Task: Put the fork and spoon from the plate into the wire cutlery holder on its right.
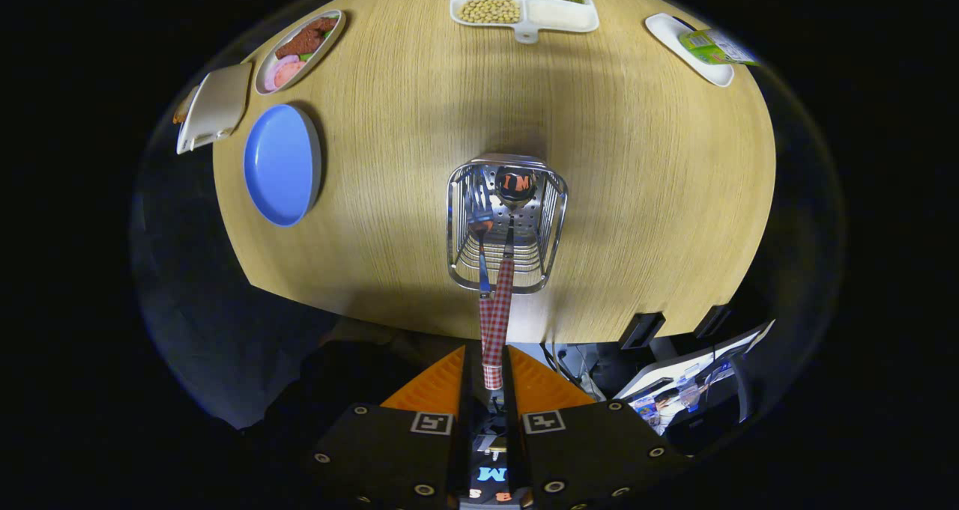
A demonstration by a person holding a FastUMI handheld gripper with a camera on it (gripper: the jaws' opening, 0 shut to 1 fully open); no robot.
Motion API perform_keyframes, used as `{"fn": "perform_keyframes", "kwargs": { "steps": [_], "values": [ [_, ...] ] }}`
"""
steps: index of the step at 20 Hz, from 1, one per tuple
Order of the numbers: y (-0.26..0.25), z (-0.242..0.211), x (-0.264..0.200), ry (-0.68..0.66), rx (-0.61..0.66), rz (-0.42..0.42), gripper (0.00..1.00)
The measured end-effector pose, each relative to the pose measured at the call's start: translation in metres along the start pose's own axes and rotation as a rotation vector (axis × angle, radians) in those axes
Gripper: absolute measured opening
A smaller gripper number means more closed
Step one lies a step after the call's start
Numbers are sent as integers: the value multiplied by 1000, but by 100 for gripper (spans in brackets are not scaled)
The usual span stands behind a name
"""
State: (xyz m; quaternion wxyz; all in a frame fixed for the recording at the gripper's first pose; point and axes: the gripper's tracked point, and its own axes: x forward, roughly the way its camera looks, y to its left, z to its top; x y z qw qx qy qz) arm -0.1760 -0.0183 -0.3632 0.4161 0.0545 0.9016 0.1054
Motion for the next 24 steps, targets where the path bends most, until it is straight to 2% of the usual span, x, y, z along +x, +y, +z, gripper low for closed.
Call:
{"fn": "perform_keyframes", "kwargs": {
  "steps": [3,7,9,10,11,12,16,18,24],
  "values": [
    [4,-7,-7,-48,-9,23,21],
    [11,-4,-24,-224,12,70,32],
    [13,5,-43,-346,56,105,42],
    [12,9,-54,-415,77,115,52],
    [8,15,-65,-484,83,112,57],
    [5,24,-79,-558,81,102,66],
    [-3,27,-127,-834,102,103,86],
    [-10,31,-147,-968,101,79,90],
    [-15,26,-215,-1346,77,-24,96]
  ]
}}
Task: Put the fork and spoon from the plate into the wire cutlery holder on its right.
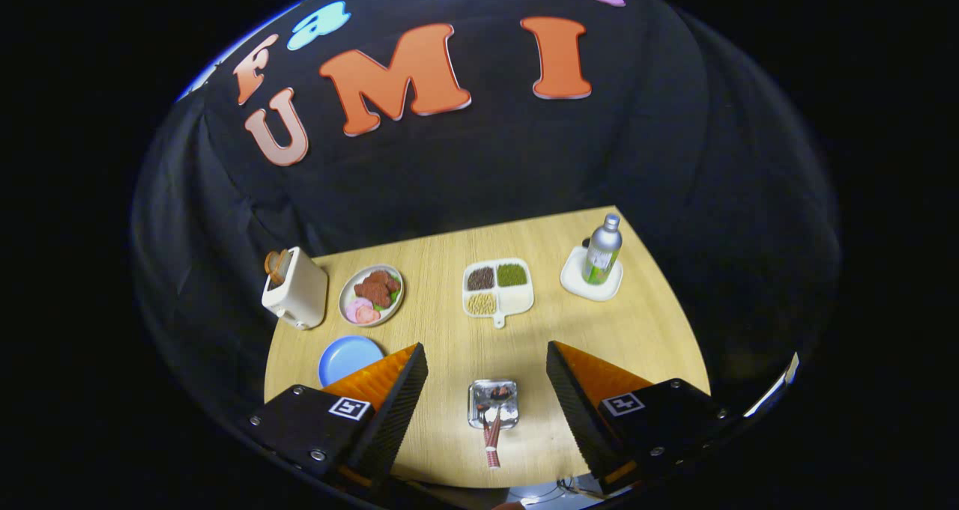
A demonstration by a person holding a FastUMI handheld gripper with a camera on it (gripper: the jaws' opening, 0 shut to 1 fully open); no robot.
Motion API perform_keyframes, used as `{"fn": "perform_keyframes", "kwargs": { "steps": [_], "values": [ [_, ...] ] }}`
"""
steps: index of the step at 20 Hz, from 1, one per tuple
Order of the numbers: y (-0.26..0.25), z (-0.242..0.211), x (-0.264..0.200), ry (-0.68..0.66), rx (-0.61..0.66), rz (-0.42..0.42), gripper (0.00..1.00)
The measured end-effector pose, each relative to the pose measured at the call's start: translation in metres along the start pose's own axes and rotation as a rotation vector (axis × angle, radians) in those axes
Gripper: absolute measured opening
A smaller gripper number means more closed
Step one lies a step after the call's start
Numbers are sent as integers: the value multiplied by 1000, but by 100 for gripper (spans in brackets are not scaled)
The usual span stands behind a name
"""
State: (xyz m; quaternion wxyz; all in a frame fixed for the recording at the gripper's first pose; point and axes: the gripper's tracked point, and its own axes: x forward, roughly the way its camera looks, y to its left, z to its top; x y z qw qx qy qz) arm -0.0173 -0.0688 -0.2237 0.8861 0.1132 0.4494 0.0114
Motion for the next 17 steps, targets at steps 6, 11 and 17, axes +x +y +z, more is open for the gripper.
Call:
{"fn": "perform_keyframes", "kwargs": {
  "steps": [6,11,17],
  "values": [
    [0,77,-43,-409,-65,-39,97],
    [3,125,-86,-670,-152,-91,98],
    [4,151,-115,-857,-178,-157,98]
  ]
}}
